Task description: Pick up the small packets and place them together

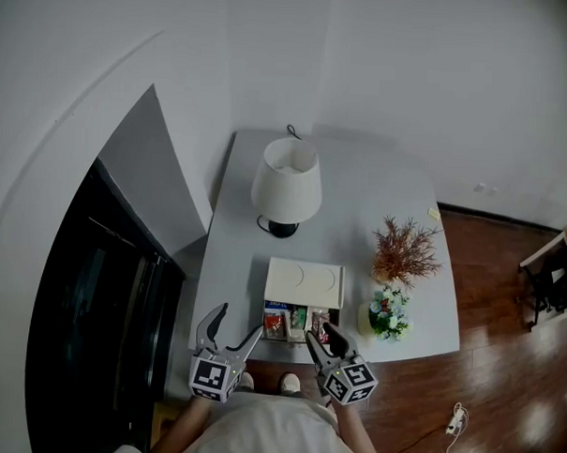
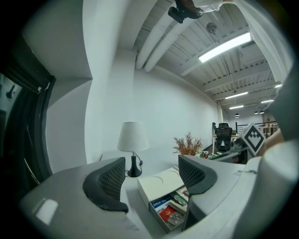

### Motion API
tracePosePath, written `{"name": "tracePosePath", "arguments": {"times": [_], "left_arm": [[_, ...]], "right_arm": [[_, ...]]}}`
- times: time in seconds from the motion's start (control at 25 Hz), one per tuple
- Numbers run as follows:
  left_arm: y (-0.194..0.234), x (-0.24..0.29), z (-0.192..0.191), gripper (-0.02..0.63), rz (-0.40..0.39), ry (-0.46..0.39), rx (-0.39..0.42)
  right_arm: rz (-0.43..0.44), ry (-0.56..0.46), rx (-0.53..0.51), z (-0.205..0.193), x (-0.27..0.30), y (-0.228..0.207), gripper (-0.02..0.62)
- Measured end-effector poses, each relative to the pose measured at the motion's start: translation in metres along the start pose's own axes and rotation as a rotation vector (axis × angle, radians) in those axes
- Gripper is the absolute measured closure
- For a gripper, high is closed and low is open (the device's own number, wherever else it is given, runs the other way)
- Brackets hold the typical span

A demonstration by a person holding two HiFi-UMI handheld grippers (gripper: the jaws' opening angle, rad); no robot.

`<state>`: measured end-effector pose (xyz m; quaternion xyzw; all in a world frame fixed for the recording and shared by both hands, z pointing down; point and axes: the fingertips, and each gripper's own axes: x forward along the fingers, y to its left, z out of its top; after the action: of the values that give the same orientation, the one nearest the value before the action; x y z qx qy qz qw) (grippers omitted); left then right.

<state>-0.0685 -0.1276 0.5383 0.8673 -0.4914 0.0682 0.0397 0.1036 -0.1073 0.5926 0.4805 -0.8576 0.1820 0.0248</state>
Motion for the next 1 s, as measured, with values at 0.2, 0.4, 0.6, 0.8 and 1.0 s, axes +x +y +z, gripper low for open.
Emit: {"name": "tracePosePath", "arguments": {"times": [0.2,0.4,0.6,0.8,1.0], "left_arm": [[0.005,-0.005,0.014,0.207,0.039,-0.056,-0.030],[0.002,-0.006,0.028,0.144,0.027,-0.055,-0.042],[0.003,-0.009,0.034,0.177,0.038,-0.061,-0.041],[0.002,-0.011,0.040,0.176,0.041,-0.103,-0.049],[0.003,-0.013,0.030,0.176,0.051,-0.082,-0.042]], "right_arm": [[-0.125,-0.344,-0.309,0.106,-0.033,0.008,0.242],[-0.138,-0.333,-0.330,0.107,-0.043,0.007,0.245],[-0.148,-0.273,-0.299,0.094,-0.048,-0.005,0.260],[-0.109,-0.113,-0.300,0.065,-0.037,-0.013,0.279],[-0.011,0.178,-0.211,-0.005,0.001,-0.018,0.281]]}}
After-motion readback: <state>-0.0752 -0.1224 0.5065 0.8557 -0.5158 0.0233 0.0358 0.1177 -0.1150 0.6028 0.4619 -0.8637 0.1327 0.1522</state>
